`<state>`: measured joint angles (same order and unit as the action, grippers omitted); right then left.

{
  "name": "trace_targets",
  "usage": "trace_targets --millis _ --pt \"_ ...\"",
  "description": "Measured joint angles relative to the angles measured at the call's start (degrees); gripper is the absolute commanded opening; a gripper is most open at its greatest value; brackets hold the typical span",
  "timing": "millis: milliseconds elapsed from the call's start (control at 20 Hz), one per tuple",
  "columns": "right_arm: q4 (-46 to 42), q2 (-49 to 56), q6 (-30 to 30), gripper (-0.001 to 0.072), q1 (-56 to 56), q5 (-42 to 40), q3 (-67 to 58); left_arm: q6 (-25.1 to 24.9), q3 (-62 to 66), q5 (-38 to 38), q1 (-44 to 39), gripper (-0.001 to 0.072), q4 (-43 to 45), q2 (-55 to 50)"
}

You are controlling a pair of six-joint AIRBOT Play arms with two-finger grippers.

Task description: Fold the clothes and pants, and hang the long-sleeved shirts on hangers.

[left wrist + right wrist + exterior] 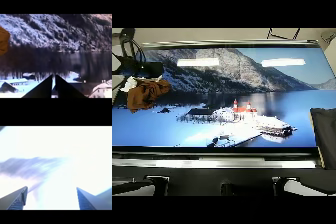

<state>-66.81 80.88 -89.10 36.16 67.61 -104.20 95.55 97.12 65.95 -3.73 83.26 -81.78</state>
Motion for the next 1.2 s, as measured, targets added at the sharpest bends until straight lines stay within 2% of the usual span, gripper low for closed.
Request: trace_targets --millis 50,150,250,400,550,1200 --pt "-0.59 1.16 -0.94 0.0696 -5.38 2.14 0.15 1.60 0.00 3.04 0.00 0.0582 1.33 -0.61" --pt "-1.36 4.52 -2.73 0.0684 -15.13 8.20 1.75 2.12 -2.99 10.54 0.04 0.0582 1.86 -1.66" --pt "-2.45 7.96 -4.24 0.0686 -22.58 13.86 3.96 1.11 -9.86 13.94 0.04 0.0582 0.92 -0.55" --pt "-5.51 11.04 -5.51 0.0686 -30.47 18.58 6.23 0.44 -21.05 9.73 0.13 0.0585 -0.57 4.04" --pt "-8.24 12.22 -5.90 0.0685 -34.47 21.09 7.06 0.17 -26.51 6.16 0.39 0.0585 -0.48 6.60" --pt "-10.34 12.87 -6.34 0.0685 -36.72 22.82 7.54 -0.02 -29.70 3.50 0.42 0.0585 0.07 7.82"
